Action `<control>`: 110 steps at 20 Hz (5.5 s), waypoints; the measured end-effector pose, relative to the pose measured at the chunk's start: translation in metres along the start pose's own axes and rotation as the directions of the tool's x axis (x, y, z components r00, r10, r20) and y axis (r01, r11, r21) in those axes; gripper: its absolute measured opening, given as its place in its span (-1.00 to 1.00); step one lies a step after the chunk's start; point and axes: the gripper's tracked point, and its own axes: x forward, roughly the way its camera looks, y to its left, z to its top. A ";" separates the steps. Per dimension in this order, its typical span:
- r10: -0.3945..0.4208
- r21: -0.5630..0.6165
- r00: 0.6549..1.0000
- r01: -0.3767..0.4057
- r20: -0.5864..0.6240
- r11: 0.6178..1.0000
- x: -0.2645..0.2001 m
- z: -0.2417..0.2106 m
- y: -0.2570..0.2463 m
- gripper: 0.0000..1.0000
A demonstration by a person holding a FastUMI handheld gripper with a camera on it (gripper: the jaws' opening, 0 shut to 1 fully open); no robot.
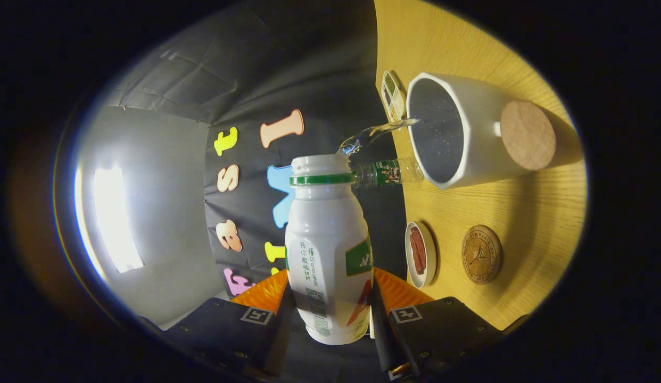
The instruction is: Take the bottle from table, then pour the juice into the cup, finally place the bottle on the coaster
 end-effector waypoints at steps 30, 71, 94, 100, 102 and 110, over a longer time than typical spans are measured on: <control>0.066 0.070 0.998 -0.065 -0.017 0.995 0.007 -0.010 0.006 0.32; 0.089 0.185 0.995 -0.094 0.036 0.978 0.011 -0.018 0.009 0.32; 0.086 0.309 0.992 -0.112 0.095 0.944 0.010 -0.010 0.007 0.32; 0.094 0.353 0.989 -0.130 0.116 0.927 0.012 -0.005 0.008 0.32; 0.098 0.367 0.988 -0.137 0.123 0.920 0.012 -0.002 0.009 0.32; 0.106 0.412 0.984 -0.157 0.144 0.898 0.014 0.007 0.009 0.32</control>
